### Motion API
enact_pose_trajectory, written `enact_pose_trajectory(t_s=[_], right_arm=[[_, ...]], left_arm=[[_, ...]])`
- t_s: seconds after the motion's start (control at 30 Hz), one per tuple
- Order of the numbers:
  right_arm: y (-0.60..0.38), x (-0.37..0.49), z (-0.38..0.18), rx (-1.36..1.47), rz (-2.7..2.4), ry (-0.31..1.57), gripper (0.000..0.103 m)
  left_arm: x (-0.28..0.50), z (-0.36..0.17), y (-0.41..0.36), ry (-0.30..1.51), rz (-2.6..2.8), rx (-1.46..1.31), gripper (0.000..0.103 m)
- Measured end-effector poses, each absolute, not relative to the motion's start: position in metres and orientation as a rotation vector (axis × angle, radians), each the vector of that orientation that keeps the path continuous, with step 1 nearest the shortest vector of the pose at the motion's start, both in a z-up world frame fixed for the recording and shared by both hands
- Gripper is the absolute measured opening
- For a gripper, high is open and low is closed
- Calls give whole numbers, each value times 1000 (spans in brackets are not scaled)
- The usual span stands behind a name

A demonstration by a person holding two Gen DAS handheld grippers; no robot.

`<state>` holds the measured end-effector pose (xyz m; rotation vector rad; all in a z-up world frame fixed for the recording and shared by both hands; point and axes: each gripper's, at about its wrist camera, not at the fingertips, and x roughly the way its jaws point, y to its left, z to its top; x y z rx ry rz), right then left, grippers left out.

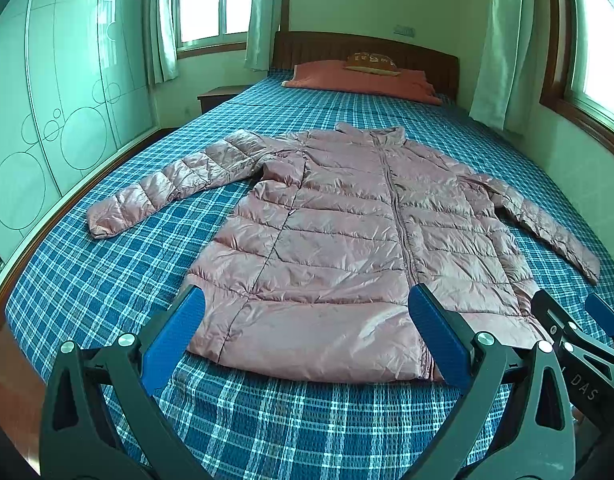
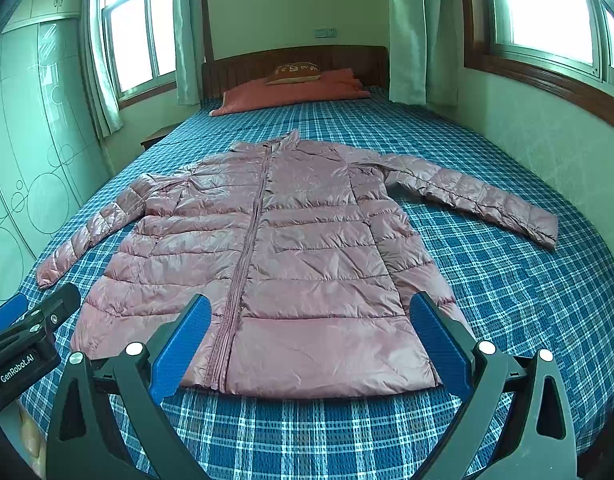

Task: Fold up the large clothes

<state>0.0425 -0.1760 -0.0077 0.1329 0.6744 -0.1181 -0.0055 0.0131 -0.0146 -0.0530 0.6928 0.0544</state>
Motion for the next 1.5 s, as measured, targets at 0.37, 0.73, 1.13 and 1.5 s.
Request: enact_pose_trajectory(t_s=[0.37, 0.73, 1.13, 1.5], right_arm=[[-172, 38, -18, 131, -117, 676, 99], [-176, 41, -28, 146, -121, 698, 99], [-244, 83, -64, 308, -193, 771, 99], [-407, 110, -94, 673, -385, 693, 98]], left_arm=[[-6, -18, 13, 695, 55, -52, 101], [1, -26, 20, 715, 63, -87, 101], [74, -87, 82, 914, 201, -295, 101], [131, -118, 138, 925, 458, -377, 101]])
